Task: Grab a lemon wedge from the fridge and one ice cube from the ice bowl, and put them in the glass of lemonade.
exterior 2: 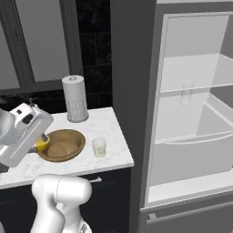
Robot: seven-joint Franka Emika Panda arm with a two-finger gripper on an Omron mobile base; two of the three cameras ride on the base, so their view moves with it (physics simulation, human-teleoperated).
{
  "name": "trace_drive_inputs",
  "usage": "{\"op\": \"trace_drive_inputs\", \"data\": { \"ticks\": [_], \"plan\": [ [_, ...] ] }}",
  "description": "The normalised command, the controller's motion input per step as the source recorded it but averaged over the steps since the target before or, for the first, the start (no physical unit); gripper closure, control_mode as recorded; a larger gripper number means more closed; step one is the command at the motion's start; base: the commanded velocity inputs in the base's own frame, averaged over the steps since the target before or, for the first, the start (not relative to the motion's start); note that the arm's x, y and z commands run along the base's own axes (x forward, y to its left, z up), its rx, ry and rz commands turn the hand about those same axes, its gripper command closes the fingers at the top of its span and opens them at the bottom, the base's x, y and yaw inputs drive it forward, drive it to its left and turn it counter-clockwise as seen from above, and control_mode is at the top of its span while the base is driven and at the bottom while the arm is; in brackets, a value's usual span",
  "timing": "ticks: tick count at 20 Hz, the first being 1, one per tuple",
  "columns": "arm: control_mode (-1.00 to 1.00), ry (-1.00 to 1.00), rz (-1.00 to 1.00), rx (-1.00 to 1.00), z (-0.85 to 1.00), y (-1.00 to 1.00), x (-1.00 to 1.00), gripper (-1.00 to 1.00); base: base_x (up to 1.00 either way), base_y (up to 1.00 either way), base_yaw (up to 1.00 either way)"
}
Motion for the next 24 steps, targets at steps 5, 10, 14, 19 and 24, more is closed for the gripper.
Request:
{"op": "trace_drive_inputs", "data": {
  "ticks": [5, 10, 14, 19, 24],
  "plan": [
    [-1.0, 0.12, 0.33, -0.43, 0.07, 0.0, 0.01, 1.0, 0.0, 0.0, 0.0],
    [-1.0, 0.2, 0.31, -0.34, 0.12, 0.0, 0.05, 1.0, 0.0, 0.0, 0.0],
    [-1.0, 0.07, 0.33, -0.3, 0.19, 0.0, 0.28, 1.0, 0.0, 0.0, 0.0],
    [-1.0, 0.19, 0.39, -0.37, 0.02, 0.0, 0.37, 1.0, 0.0, 0.0, 0.0],
    [-1.0, 0.29, 0.31, -0.4, -0.03, 0.0, 0.14, 1.0, 0.0, 0.0, 0.0]
  ]
}}
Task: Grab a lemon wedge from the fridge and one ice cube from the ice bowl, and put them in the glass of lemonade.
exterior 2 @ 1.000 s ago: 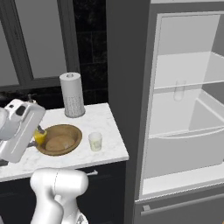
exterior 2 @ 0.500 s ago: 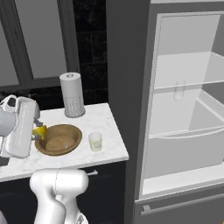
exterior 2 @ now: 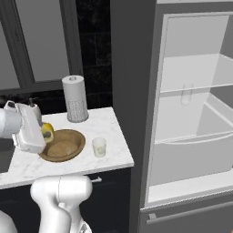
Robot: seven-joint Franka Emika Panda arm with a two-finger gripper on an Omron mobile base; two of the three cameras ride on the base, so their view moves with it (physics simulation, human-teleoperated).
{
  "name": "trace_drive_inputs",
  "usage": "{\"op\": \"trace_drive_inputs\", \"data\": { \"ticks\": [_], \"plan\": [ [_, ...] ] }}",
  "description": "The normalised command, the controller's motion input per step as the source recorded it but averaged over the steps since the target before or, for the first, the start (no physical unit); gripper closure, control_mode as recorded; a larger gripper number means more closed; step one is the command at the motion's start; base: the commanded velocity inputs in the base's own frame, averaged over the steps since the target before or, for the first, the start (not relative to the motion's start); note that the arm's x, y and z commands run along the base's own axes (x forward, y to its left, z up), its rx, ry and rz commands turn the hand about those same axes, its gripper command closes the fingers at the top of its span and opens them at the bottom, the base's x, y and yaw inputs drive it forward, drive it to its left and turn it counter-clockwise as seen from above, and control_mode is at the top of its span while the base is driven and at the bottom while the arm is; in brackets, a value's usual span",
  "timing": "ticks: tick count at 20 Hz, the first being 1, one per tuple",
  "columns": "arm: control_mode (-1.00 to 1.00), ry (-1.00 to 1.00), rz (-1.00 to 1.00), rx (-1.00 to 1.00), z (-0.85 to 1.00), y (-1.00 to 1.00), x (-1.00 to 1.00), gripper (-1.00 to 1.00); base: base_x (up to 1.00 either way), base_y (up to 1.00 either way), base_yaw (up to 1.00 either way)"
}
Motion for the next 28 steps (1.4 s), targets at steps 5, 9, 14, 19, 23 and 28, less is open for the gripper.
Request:
{"op": "trace_drive_inputs", "data": {
  "ticks": [5, 9, 14, 19, 23, 28],
  "plan": [
    [-1.0, 0.33, 0.14, -0.44, 0.0, 0.0, 0.0, 1.0, 0.0, 0.0, 0.0],
    [-1.0, 0.28, 0.03, -0.4, 0.0, 0.0, 0.03, 1.0, 0.0, 0.0, 0.0],
    [-1.0, 0.18, 0.0, -0.33, 0.0, 0.0, 0.28, 1.0, 0.0, 0.0, 0.0],
    [-1.0, -0.03, -0.02, -0.1, -0.08, -0.03, 0.18, 1.0, 0.0, 0.0, 0.0],
    [-1.0, -0.23, 0.0, 0.0, -0.38, -0.03, 0.14, 1.0, 0.0, 0.0, 0.0],
    [-1.0, -0.24, 0.0, 0.06, -0.15, -0.15, 0.23, 1.0, 0.0, 0.0, 0.0]
  ]
}}
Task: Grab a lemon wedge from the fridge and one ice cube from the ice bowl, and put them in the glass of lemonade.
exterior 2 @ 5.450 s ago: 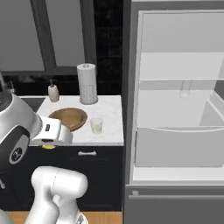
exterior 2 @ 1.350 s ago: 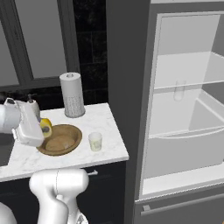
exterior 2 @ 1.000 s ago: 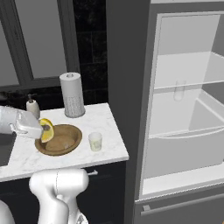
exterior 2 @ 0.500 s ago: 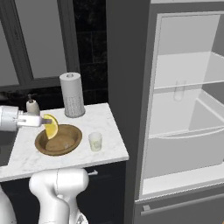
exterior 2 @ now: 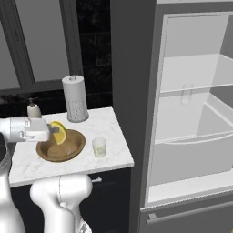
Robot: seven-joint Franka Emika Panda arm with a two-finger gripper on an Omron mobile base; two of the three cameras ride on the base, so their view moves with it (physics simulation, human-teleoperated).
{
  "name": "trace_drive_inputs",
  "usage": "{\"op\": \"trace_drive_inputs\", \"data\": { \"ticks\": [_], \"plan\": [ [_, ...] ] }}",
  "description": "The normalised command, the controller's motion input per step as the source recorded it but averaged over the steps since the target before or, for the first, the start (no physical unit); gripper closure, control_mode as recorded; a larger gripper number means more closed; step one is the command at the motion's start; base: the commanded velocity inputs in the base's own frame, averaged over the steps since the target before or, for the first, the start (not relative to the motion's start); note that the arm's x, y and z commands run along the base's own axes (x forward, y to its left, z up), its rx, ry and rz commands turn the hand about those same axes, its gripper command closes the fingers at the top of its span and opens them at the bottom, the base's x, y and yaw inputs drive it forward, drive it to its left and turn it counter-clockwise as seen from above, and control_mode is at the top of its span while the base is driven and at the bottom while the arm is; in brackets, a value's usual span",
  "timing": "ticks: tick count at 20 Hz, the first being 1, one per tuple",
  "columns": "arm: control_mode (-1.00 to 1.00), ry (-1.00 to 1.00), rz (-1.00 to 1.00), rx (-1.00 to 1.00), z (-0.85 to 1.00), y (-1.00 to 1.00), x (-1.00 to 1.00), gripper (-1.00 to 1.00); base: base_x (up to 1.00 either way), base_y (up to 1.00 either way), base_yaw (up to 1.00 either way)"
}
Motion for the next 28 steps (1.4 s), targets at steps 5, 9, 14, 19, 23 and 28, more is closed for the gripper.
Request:
{"op": "trace_drive_inputs", "data": {
  "ticks": [5, 9, 14, 19, 23, 28],
  "plan": [
    [-1.0, -0.06, 0.0, 0.09, 0.0, -0.26, 0.33, 1.0, 0.0, 0.0, 0.0],
    [-1.0, 0.0, 0.0, 0.01, -0.15, -0.05, 0.3, 1.0, 0.0, 0.0, 0.0],
    [-1.0, 0.0, -0.03, 0.0, -0.26, 0.0, 0.34, 1.0, 0.0, 0.0, 0.0],
    [-1.0, 0.0, -0.03, 0.0, -0.24, 0.0, 0.35, 1.0, 0.0, 0.0, 0.0],
    [-1.0, 0.01, -0.04, 0.0, -0.21, 0.0, 0.38, 1.0, 0.0, 0.0, 0.0],
    [-1.0, 0.03, -0.04, 0.0, -0.31, -0.01, 0.38, 1.0, 0.0, 0.0, 0.0]
  ]
}}
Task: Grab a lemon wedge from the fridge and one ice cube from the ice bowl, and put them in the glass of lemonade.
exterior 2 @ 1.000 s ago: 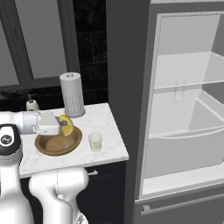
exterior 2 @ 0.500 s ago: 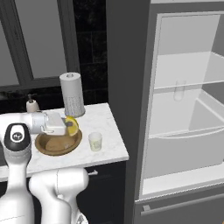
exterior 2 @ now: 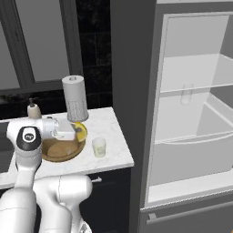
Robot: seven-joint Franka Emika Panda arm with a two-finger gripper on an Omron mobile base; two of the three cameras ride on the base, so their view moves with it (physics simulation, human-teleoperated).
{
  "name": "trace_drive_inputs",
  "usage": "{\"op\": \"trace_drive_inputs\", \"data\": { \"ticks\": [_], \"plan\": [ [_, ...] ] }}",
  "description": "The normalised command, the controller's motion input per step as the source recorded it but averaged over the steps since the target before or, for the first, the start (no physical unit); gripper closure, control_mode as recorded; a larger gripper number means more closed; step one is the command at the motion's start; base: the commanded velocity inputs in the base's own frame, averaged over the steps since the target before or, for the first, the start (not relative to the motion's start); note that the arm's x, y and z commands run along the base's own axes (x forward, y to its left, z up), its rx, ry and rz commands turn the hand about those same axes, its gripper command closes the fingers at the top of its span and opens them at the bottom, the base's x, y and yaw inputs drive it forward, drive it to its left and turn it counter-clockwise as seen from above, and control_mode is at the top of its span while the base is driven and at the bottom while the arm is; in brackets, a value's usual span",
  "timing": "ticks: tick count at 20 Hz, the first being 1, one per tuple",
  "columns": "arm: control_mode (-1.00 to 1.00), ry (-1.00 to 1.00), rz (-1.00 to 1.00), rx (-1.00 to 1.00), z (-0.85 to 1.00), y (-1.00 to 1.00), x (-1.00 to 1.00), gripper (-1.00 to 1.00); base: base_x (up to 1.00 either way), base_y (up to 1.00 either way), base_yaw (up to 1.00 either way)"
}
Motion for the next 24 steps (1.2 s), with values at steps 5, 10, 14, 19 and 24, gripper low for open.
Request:
{"op": "trace_drive_inputs", "data": {
  "ticks": [5, 10, 14, 19, 24],
  "plan": [
    [-1.0, 0.05, -0.03, 0.01, -0.26, -0.17, 0.27, 1.0, 0.0, 0.0, 0.0],
    [-1.0, 0.01, 0.0, 0.0, -0.25, -0.05, 0.21, 1.0, 0.0, 0.0, 0.0],
    [-1.0, 0.0, -0.01, 0.0, -0.28, 0.0, 0.33, 1.0, 0.0, 0.0, 0.0],
    [-1.0, 0.0, 0.0, 0.0, -0.22, 0.0, 0.34, 1.0, 0.0, 0.0, 0.0],
    [-1.0, 0.04, -0.03, 0.0, -0.27, 0.0, 0.34, 1.0, 0.0, 0.0, 0.0]
  ]
}}
